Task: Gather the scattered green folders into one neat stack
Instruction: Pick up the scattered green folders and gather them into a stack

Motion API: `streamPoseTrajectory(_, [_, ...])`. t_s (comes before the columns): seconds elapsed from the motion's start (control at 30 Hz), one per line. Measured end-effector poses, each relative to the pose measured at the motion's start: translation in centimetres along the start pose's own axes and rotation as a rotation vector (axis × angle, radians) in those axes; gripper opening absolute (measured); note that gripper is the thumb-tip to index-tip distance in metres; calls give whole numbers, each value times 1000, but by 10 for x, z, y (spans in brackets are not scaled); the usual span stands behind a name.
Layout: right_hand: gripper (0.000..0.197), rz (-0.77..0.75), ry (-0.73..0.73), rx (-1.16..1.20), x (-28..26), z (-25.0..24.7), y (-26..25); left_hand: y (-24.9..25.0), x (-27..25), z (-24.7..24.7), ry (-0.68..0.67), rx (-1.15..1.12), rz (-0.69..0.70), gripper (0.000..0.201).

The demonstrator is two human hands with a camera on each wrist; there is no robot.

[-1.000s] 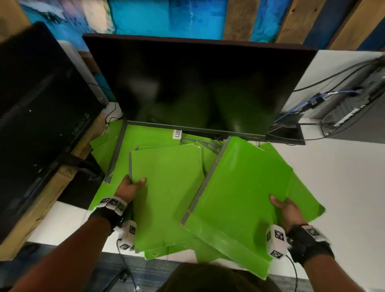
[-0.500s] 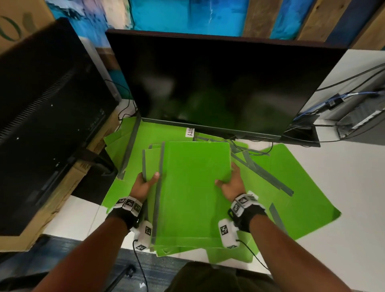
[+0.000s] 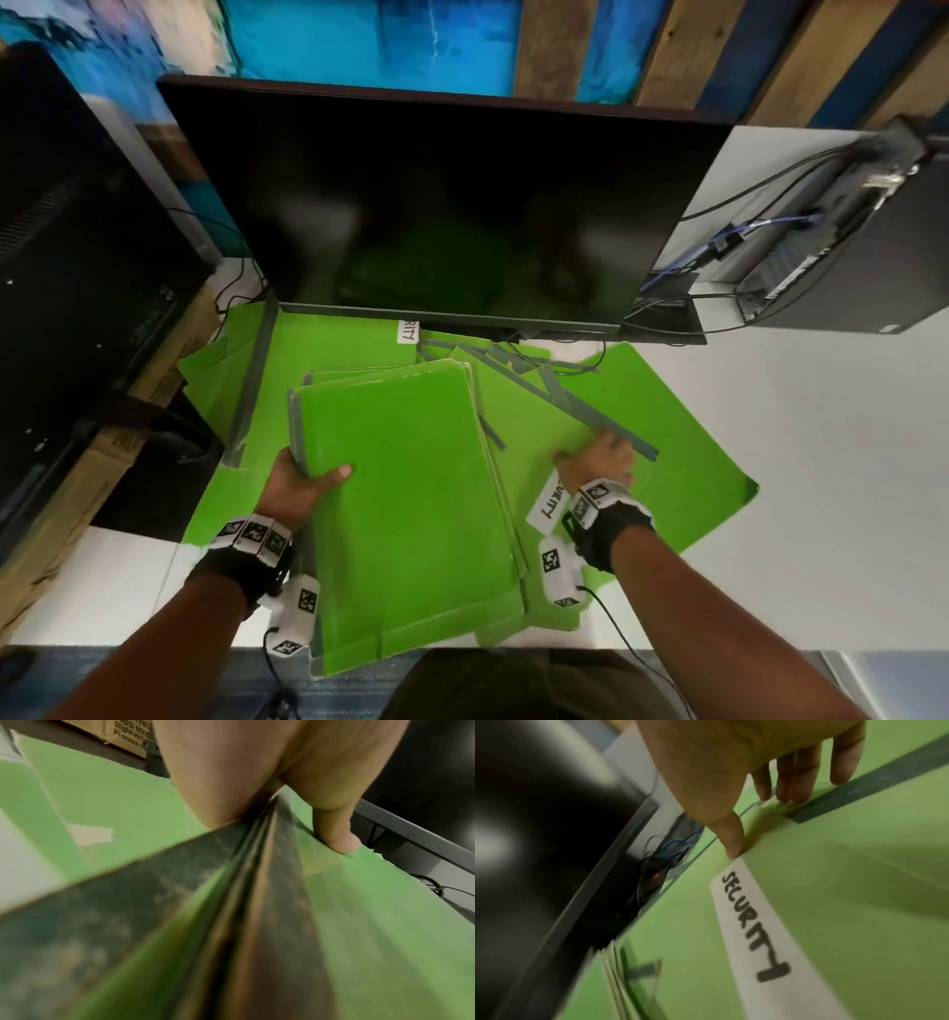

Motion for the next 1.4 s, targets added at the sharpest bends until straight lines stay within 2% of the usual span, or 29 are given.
streamPoseTrajectory(0.07, [93, 244, -27, 75, 10, 1, 35, 0, 0, 2, 1, 8, 10, 61])
streamPoseTrajectory(0.13, [101, 316, -121, 133, 19, 10, 50, 0, 0, 3, 5, 12, 15, 58])
streamPoseTrajectory(0.2, [104, 274, -188, 144, 25, 18, 51, 2, 1, 4, -5, 8, 26, 52])
streamPoseTrajectory(0.27, [98, 270, -148, 158, 25, 20, 50, 2, 3, 5, -14, 3, 19, 48])
streamPoseTrajectory(0.33, [87, 278, -91, 251, 22, 15, 50, 4, 2, 5, -29, 7, 29, 39])
streamPoseTrajectory(0.4, [76, 249, -134, 388, 25, 15, 56, 5, 1, 5, -36, 14, 45, 34])
streamPoseTrajectory(0.47, [65, 195, -193, 398, 25, 14, 65, 8, -2, 7, -46, 30, 54, 32])
streamPoseTrajectory(0.57, [47, 128, -201, 402, 30, 21, 80, 15, -6, 9, -49, 37, 75, 25])
streamPoseTrajectory(0.63, [47, 114, -235, 363, 27, 21, 87, 15, -6, 8, -48, 49, 61, 31])
streamPoseTrajectory(0.77, [37, 83, -354, 134, 13, 18, 94, 7, -1, -1, -29, 89, -5, 58])
streamPoseTrajectory(0.9, [69, 100, -306, 73, 25, 24, 101, 6, -1, -2, -6, 109, -2, 59])
streamPoseTrajectory(0.97, [77, 76, -309, 154, 22, 19, 97, 8, -3, 1, -13, 119, 4, 53])
streamPoseTrajectory(1.03, [83, 118, -267, 186, 18, 10, 98, 10, -5, 2, -13, 133, -1, 53])
streamPoseTrajectory(1.1, [70, 96, -269, 100, 18, 1, 101, 12, -5, 3, -13, 141, -8, 52])
streamPoseTrajectory(1.17, [56, 30, -334, 12, 21, -6, 103, 12, -3, 3, -7, 145, -10, 51])
streamPoseTrajectory(1.27, [32, -92, -400, 24, 27, -13, 105, 11, -6, 3, 1, 145, -13, 54])
streamPoseTrajectory(1.33, [32, -115, -408, 111, 25, -15, 102, 8, -7, 1, 10, 142, -20, 62])
streamPoseTrajectory(1.4, [33, -109, -439, 222, 20, -14, 99, 9, -7, 2, 14, 142, -20, 61])
Point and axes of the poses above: each hand's wrist, its own x-axis towards the middle knuckle, its own z-axis out of the palm, y = z × x, the point moved 4 cm from there along x, towards the middle knuckle, and after that the axes turned 11 degrees about -x, right-handed, at the moved point
